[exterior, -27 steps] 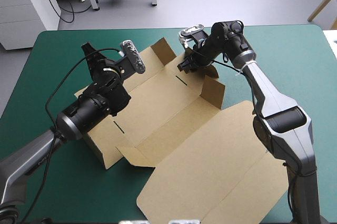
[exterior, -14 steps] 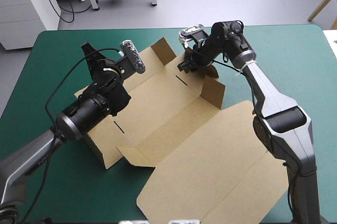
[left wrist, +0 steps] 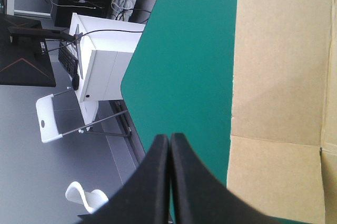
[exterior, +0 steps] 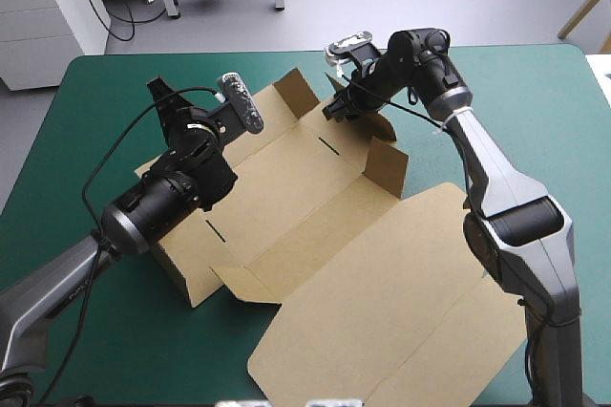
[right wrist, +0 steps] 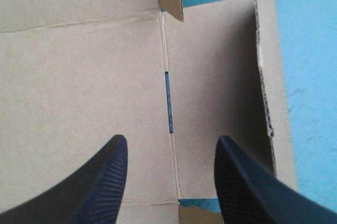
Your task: Fold the box
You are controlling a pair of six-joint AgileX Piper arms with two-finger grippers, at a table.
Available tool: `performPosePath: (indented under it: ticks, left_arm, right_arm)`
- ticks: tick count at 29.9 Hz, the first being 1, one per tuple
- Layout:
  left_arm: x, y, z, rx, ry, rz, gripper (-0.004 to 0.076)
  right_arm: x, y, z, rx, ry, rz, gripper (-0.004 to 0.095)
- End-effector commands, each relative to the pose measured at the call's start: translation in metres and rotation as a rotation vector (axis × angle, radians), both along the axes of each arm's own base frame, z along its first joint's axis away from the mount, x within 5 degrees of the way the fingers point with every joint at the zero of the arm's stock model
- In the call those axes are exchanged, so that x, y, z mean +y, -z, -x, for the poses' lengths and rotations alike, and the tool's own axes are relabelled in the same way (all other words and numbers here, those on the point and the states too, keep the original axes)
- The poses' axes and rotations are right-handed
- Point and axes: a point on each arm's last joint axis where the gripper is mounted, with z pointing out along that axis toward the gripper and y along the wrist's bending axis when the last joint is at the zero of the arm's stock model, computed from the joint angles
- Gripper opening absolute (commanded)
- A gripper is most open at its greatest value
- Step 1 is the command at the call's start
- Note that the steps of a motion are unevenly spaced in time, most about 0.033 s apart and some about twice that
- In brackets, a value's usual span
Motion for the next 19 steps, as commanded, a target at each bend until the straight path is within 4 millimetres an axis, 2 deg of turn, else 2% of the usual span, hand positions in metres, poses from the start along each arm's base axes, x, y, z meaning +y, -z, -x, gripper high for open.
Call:
performPosePath:
  ticks: [1,13,19]
  left_arm:
    - [0.008,-0.023,0.006,-0.090,0.001,0.026,-0.0010]
    - [0.008,-0.023,0.006,-0.089,-0.001,0.025,-0.0010]
    - [0.012,-0.021,0.009,-0.068,-0.076,0.067,-0.0010]
  right_arm:
    - [-0.014,-0.078,0.032,-0.195,0.007,-0.075,0.0458]
    - [-0.046,-0.166,0.098,-0.425,0.028,-0.091,0.0458]
    - [-0.061,-0.197,0.130,-0.526,0.029,-0.083,0.0458]
